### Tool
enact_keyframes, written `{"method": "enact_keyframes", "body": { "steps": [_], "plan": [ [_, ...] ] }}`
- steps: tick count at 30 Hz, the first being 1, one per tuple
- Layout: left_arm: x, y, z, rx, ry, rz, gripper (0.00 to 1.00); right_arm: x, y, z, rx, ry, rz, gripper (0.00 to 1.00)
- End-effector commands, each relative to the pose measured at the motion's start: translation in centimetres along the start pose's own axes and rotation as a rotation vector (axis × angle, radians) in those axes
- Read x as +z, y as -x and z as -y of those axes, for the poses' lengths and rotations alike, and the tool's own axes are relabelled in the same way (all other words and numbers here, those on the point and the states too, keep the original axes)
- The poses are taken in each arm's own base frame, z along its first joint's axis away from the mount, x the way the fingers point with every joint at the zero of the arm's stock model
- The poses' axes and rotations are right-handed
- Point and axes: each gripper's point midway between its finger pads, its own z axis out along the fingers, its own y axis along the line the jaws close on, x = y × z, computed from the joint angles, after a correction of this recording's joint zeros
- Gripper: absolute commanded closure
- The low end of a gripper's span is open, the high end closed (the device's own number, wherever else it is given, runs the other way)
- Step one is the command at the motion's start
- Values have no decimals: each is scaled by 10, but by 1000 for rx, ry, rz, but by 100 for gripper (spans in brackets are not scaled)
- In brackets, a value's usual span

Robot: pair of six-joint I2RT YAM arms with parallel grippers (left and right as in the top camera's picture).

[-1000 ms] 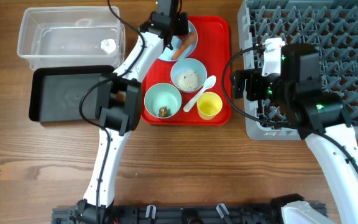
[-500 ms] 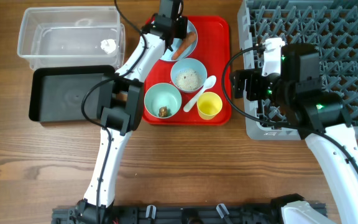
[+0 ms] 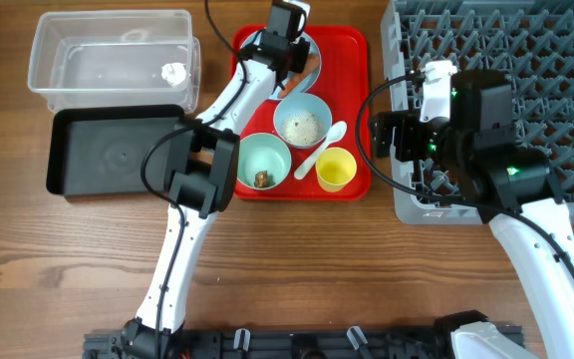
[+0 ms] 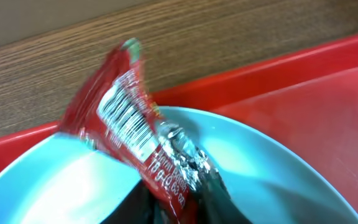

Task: Sort waste into correct bins and load items into the dishwasher rack
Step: 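Carry the red wrapper to the clear bin and release it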

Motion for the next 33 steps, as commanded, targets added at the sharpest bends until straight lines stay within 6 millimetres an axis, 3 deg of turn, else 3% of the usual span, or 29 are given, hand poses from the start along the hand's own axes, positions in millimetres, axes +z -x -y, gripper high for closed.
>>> {"method": "enact_keyframes", "body": {
  "steps": [1,4,11,12,18,23,25,28,30,33],
  "plan": [
    [14,-33,0,26,11,-88,84,0,4,0,-1,-7,6,0],
    [4,-27,-5,4,25,-95,96,0,5,0,-1,-7,6,0],
    [-56,18,-33,-201,95,-65,96,0,5,0,-1,-7,7,0],
    [-78,28,-41,-245,104,-67,96,0,5,0,0,-7,7,0],
    [-159,58,-66,-346,76,-72,96,0,6,0,-2,-6,12,0],
    [-238,73,-114,-425,128,-48,96,0,7,-1,-2,-6,17,0],
    [-256,69,-141,-470,171,-55,96,0,8,-1,-3,-5,21,1],
    [-262,50,-186,-585,260,-82,96,0,8,-1,-3,-5,22,0],
    [-249,23,-222,-662,337,-126,96,0,8,-1,-3,-5,21,0],
    [-231,-6,-248,-721,378,-186,96,0,8,-1,-3,-5,20,0]
  ]
}}
